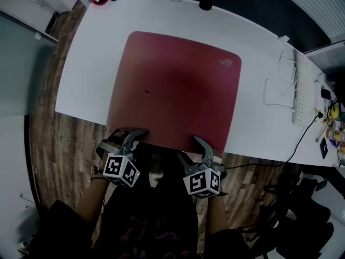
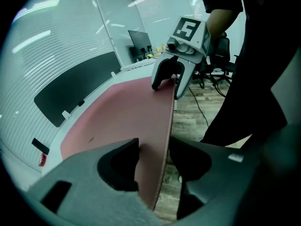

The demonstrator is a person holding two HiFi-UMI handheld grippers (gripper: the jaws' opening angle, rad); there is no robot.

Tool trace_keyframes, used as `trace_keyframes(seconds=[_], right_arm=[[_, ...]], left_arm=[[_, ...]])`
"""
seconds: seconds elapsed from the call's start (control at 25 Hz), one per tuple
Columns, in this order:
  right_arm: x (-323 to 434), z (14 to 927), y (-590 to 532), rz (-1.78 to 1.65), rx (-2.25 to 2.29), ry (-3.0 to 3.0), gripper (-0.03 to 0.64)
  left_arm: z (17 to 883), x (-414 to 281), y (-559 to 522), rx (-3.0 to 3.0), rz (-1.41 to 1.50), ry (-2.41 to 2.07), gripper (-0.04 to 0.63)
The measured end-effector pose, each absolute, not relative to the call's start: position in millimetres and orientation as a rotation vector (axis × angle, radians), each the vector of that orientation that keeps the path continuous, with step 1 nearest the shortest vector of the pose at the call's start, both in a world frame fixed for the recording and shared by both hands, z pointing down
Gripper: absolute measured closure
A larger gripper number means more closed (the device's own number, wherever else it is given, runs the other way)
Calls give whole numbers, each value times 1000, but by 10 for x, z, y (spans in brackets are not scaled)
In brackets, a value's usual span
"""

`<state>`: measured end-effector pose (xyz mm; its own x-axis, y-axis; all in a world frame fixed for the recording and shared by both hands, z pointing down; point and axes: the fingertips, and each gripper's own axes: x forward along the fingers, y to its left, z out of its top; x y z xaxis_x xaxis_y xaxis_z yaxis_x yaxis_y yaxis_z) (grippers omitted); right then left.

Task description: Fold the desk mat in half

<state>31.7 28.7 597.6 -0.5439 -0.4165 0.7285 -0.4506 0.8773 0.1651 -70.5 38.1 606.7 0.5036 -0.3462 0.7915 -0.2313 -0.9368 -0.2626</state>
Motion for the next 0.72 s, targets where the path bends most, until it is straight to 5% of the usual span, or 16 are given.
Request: trace_keyframes(seconds=[0.48,0.72], right_arm=[[207,5698,436,111,624,-2327,549],[200,5491,325,131,543,-2363,583]], left_arm=[[5799,-650,448,-2689,-1336,401,523],[5592,-636,345,-2703,-1305,389,569]])
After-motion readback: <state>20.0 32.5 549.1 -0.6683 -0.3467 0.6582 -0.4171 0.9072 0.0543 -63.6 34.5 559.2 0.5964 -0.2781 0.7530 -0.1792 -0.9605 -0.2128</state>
